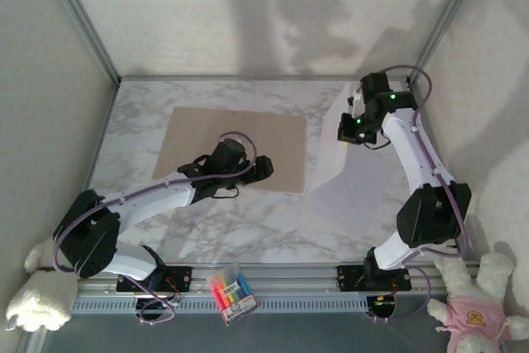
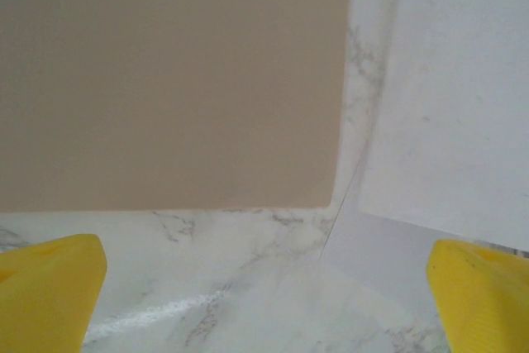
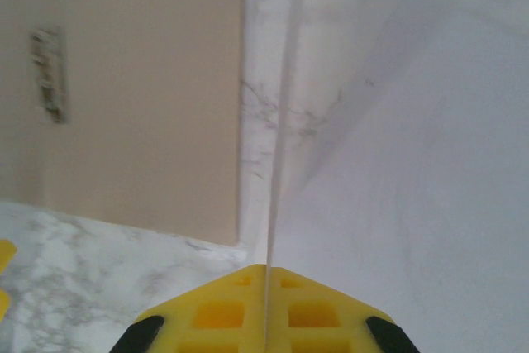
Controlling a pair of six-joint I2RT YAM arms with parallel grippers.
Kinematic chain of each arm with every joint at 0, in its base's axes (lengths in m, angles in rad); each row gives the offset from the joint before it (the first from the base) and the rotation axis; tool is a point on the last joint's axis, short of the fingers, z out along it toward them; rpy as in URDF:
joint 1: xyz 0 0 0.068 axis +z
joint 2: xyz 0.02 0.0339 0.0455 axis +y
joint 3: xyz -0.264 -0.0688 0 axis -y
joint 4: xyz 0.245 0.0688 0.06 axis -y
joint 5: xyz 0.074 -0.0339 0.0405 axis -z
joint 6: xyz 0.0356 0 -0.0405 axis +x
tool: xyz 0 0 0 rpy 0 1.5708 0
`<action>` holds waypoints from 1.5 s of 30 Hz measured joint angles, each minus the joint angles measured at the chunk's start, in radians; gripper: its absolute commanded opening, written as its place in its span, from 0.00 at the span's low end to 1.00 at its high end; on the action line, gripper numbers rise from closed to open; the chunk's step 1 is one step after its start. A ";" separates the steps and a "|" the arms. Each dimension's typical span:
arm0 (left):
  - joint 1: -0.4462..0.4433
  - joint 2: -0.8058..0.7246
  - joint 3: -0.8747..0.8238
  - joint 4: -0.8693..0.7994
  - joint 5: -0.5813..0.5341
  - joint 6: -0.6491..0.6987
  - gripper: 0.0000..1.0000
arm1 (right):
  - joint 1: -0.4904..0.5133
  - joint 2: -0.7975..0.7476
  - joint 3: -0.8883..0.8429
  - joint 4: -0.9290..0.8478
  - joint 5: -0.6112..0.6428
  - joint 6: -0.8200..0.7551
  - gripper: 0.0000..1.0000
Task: Put the files into the folder
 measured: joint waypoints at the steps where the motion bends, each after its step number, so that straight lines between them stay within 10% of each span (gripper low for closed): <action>1: 0.022 -0.021 0.001 -0.007 -0.005 0.007 0.99 | 0.000 -0.020 0.032 -0.006 -0.011 0.004 0.03; 22: 0.344 0.071 -0.017 -0.008 0.010 0.160 0.98 | 0.060 -0.238 0.071 0.325 -0.569 0.186 0.03; 30: 0.438 0.171 -0.009 0.021 0.043 0.200 0.94 | 0.087 -0.172 -0.002 0.305 -0.465 0.159 0.02; 45: 0.344 0.314 0.013 0.118 0.099 0.199 0.87 | 0.136 -0.117 -0.003 0.185 -0.198 0.023 0.02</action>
